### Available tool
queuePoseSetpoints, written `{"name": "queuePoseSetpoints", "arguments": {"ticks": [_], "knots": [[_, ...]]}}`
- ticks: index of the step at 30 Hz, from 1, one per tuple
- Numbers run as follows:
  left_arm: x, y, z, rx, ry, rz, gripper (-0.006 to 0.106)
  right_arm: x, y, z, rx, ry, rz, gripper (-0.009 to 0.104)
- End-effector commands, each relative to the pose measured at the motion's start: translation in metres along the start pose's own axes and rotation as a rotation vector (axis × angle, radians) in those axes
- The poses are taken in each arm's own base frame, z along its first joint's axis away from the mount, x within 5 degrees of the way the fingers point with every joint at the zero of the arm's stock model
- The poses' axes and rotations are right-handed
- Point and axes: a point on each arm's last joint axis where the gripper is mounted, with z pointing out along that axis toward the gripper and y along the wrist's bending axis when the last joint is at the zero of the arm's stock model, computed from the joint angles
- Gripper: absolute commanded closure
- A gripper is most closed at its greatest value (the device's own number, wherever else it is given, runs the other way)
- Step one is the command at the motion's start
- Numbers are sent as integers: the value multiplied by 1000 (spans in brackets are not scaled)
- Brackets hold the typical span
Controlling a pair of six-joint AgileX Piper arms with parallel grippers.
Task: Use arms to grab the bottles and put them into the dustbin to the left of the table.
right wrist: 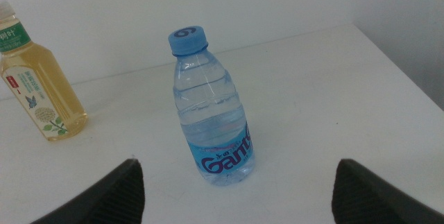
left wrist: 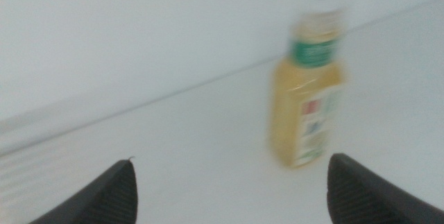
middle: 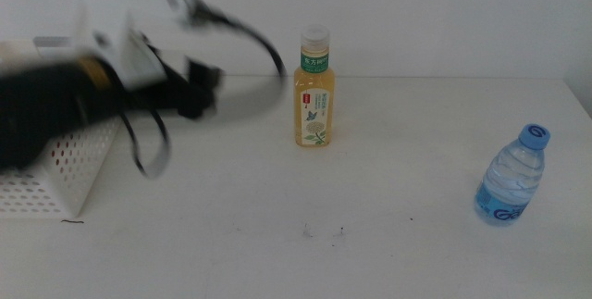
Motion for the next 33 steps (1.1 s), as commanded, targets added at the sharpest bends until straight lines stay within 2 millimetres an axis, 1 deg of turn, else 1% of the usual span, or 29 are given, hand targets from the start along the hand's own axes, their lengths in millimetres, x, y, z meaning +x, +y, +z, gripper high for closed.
{"name": "queuePoseSetpoints", "arguments": {"ticks": [1, 3, 5, 6, 8, 10, 12, 16, 19, 22, 25, 28, 33], "knots": [[19, -21, -5, 31, -128, -32, 7, 0, -1, 0, 7, -12, -4, 15], [41, -35, -7, 49, -217, -26, 7, 0, -1, 0, 7, -12, -4, 15], [59, -43, -10, 57, -287, -5, 7, 0, -1, 0, 7, -12, -4, 15], [67, -46, -12, 63, -307, 9, 7, 0, -1, 0, 7, -12, -4, 15], [79, -48, -16, 72, -326, 37, 7, 0, -1, 0, 7, -12, -4, 15], [82, -49, -18, 83, -349, 71, 7, 0, -1, 0, 7, -12, -4, 15], [83, -50, -18, 95, -345, 52, 7, 0, -1, 0, 7, -12, -4, 15], [88, -56, -9, 151, -327, 30, 7, 0, -1, 0, 7, -12, -4, 15], [95, -62, 2, 199, -330, 7, 7, 0, -1, 0, 7, -12, -4, 15], [101, -68, 18, 221, -334, -2, 7, 0, -1, 0, 7, -12, -4, 15], [101, -72, 41, 216, -313, -7, 7, 0, -1, 0, 7, -12, -4, 15], [96, -79, 68, 220, -308, -2, 7, 0, -1, 0, 7, -12, -4, 15], [91, -83, 111, 173, -303, -63, 7, 0, -1, 0, 7, -12, -4, 15]]}}
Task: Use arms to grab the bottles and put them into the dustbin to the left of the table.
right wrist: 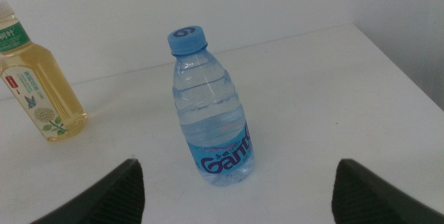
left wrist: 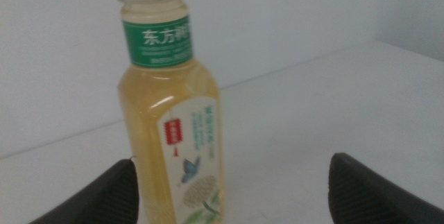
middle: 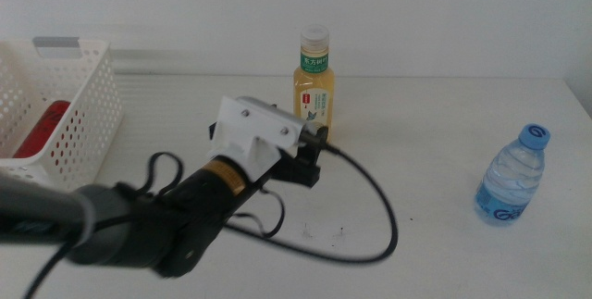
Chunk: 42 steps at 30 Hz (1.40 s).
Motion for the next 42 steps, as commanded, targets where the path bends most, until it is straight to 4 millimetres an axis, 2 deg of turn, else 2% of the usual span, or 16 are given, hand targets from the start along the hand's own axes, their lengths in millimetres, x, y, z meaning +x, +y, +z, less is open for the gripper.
{"name": "queuePoseSetpoints", "arguments": {"ticks": [1, 10, 22, 31, 35, 39, 42], "knots": [[1, 3, 17, -43, -22, -48, 7, 0, -1, 0, 7, -12, -4, 15], [12, 8, 67, -98, 17, -87, 7, 0, -1, 0, 7, -12, -4, 15], [35, 16, 121, -186, 21, -99, 7, 0, -1, 0, 7, -12, -4, 15], [41, 23, 141, -234, 4, -105, 9, 0, -1, 0, 7, -12, -4, 15], [44, 26, 146, -249, 2, -130, 22, 0, -1, 0, 7, -12, -4, 15], [37, 27, 144, -267, 14, -165, 55, 0, -1, 0, 7, -12, -4, 15], [13, 25, 131, -256, 36, -190, 80, 0, -1, 0, 7, -12, -4, 15]]}}
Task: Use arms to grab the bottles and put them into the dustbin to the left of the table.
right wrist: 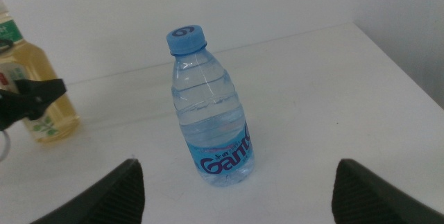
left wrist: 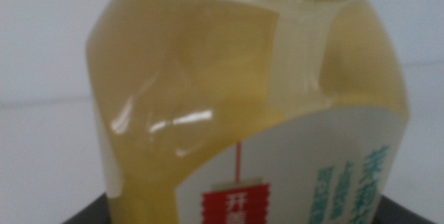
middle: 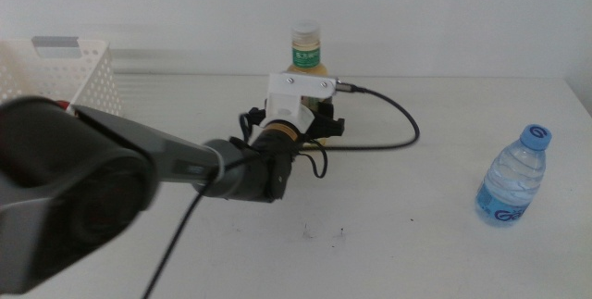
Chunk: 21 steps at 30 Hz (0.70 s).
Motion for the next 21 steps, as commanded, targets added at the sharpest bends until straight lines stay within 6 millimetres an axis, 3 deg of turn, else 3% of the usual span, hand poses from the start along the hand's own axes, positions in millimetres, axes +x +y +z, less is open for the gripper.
{"name": "queuePoseSetpoints", "arguments": {"ticks": [1, 3, 8, 14, 21], "knots": [[-31, 0, -16, -6, -16, -28, 89, 0, -1, 0, 7, -12, -4, 15], [-55, 0, -36, 12, 14, 17, 103, 0, -1, 0, 7, -12, -4, 15], [-132, 24, -92, 81, 222, 45, 102, 0, -1, 0, 7, -12, -4, 15], [-190, 95, -131, 40, 439, 23, 102, 0, -1, 0, 7, -12, -4, 15], [-234, 183, -176, -138, 657, 40, 102, 0, -1, 0, 7, -12, -4, 15]]}}
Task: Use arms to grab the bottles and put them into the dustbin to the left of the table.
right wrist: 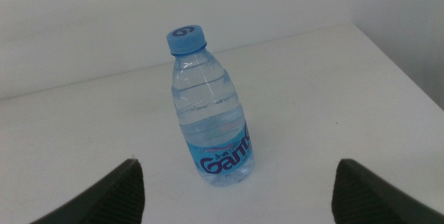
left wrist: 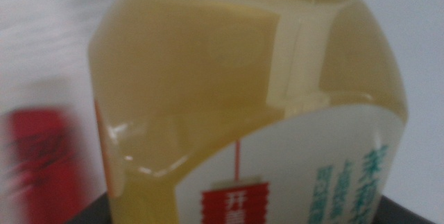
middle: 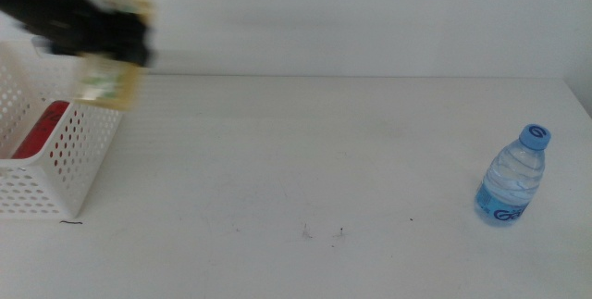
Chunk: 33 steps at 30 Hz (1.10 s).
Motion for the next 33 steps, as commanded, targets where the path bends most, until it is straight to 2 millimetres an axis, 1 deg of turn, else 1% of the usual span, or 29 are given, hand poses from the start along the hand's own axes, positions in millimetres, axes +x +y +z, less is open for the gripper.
{"name": "queuePoseSetpoints", "arguments": {"ticks": [1, 4, 6, 8, 11, 15, 19, 23, 26, 27, 29, 33], "knots": [[-5, 32, -33, -94, -18, -23, 102, 0, -1, 0, 7, -12, -4, 15], [-1, 68, -53, -172, -16, -70, 102, 0, -1, 0, 7, -12, -4, 15], [4, 83, -58, -198, -18, -86, 102, 0, -1, 0, 7, -12, -4, 15], [8, 94, -56, -201, 0, -96, 102, 0, -1, 0, 7, -12, -4, 15], [14, 106, -43, -195, 48, -107, 102, 0, -1, 0, 7, -12, -4, 15], [22, 123, -16, -188, 121, -134, 102, 0, -1, 0, 7, -12, -4, 15], [28, 132, 17, -137, 174, -152, 102, 0, -1, 0, 7, -12, -4, 15], [33, 141, 38, -155, 209, -147, 100, 0, -1, 0, 7, -12, -4, 15], [35, 144, 46, -154, 212, -139, 88, 0, -1, 0, 7, -12, -4, 15], [34, 144, 47, -155, 206, -126, 81, 0, -1, 0, 7, -12, -4, 15], [32, 145, 47, -157, 187, -112, 61, 0, -1, 0, 7, -12, -4, 15], [31, 145, 47, -162, 173, -100, 17, 0, -1, 0, 7, -12, -4, 15]]}}
